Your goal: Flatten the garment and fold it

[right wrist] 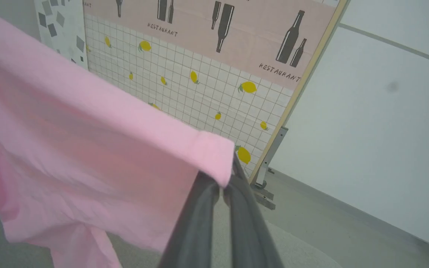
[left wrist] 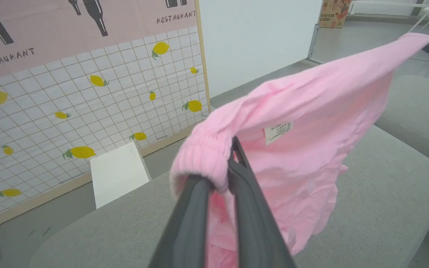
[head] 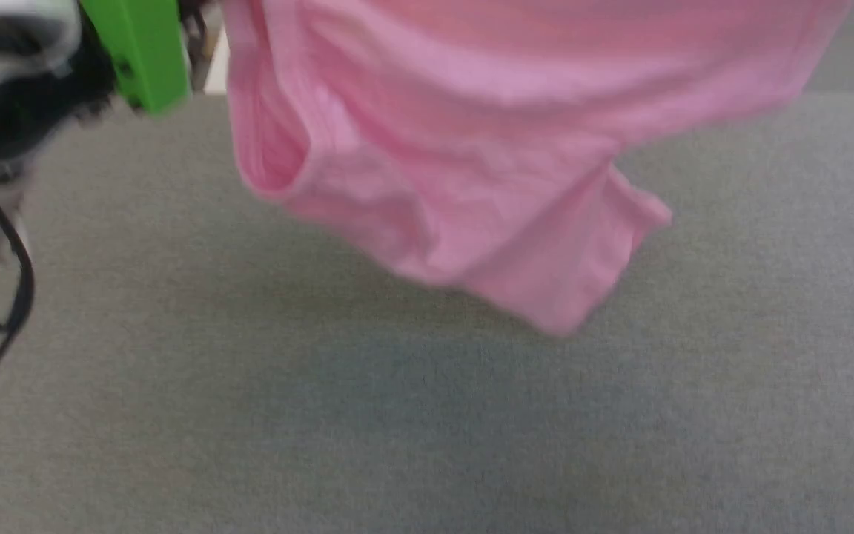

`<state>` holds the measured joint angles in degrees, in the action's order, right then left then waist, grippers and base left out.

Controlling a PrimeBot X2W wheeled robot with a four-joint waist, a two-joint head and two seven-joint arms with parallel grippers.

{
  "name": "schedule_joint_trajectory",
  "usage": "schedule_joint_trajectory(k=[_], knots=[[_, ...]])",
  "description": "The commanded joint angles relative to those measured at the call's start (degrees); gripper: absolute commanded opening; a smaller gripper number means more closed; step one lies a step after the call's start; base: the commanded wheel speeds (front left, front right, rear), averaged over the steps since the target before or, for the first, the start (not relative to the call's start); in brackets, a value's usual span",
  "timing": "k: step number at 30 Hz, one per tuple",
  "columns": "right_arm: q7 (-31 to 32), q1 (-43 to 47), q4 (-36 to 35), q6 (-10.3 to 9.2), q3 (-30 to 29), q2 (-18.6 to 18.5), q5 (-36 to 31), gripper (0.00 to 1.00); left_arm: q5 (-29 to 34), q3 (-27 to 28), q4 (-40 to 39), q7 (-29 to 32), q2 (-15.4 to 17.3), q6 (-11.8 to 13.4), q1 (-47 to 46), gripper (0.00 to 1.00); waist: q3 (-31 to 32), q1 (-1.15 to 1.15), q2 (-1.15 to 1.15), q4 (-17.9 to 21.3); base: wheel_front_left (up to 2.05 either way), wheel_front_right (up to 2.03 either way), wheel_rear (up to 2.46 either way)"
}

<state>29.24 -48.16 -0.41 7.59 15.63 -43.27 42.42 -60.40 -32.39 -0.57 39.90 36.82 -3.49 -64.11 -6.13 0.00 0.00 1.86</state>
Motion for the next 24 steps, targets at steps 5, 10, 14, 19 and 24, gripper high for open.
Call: schedule_joint_trajectory(k=[5,10,14,19,24], knots=[[-3.0,-14.6,7.0,-0.1,4.3,0.5,-2.1,0.0,1.7,1.5,6.1,0.6,-1.6,-0.6,-11.5,0.0,-13.8,0.0,0.0,3.7,0.0,0.0,0.0],[-9.2,-29.2,16.9,-0.1,7.3,3.5,-6.0,0.0,6.1,2.1,13.3,-2.6,-4.5,-1.4,-23.4,0.0,-21.8,0.0,0.0,5.5,0.0,0.0,0.0],[-15.2,-38.3,25.4,-0.1,8.5,6.3,-9.5,0.0,9.8,2.3,20.2,-7.6,-7.6,-2.0,-31.4,0.0,-25.7,0.0,0.0,6.1,0.0,0.0,0.0],[-22.2,-46.0,35.4,-0.1,9.3,9.7,-13.0,0.0,13.2,1.7,28.1,-14.3,-10.5,-2.8,-37.8,0.0,-28.7,0.0,0.0,6.2,0.0,0.0,0.0],[-26.3,-48.0,42.3,-0.1,10.9,12.6,-13.9,0.0,14.2,0.5,33.5,-19.3,-12.3,-3.4,-38.7,0.0,-30.0,0.0,0.0,5.8,0.0,0.0,0.0]])
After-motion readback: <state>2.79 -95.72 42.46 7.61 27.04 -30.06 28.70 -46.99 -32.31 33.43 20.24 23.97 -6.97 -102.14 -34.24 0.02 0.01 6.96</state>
